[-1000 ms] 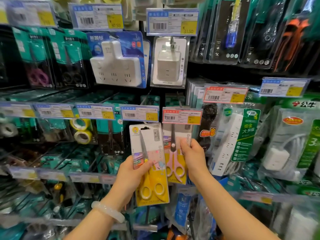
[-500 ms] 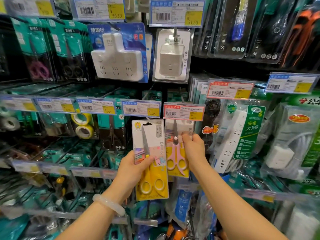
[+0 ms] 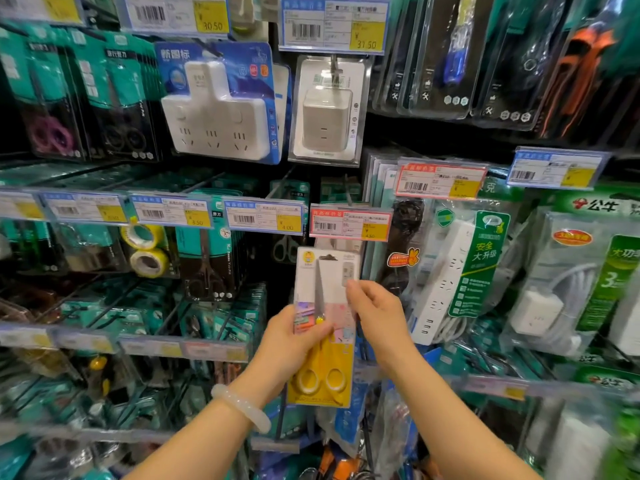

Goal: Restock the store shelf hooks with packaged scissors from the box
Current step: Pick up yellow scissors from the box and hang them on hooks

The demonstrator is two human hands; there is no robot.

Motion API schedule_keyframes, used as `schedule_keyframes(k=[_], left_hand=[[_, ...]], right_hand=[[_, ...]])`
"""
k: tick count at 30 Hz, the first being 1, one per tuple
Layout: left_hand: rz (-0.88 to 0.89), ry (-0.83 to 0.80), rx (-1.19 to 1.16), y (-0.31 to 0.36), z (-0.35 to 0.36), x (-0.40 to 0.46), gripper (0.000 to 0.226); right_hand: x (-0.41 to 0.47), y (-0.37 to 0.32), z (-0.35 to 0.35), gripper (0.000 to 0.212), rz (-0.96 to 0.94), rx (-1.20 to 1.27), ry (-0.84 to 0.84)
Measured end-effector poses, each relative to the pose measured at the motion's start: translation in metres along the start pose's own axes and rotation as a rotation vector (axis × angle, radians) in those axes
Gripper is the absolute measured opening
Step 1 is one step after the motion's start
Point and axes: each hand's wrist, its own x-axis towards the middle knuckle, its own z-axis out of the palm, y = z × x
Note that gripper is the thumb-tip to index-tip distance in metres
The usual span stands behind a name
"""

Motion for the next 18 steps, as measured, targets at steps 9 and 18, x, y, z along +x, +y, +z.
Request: schedule_keyframes(k=[9,18], left_hand=[[0.13,0.026,-0.011,0.03,0.025,0.026,0.017],[0.064,-0.04,-0.021,0.036,0.019,0.038,0.027]], right_hand=[[0.025,-0.034,-0.014,0.015,-0.122,0.134,0.036],[0.04,-0.037,-0.008,0.014,-0.059,0.19,0.093]])
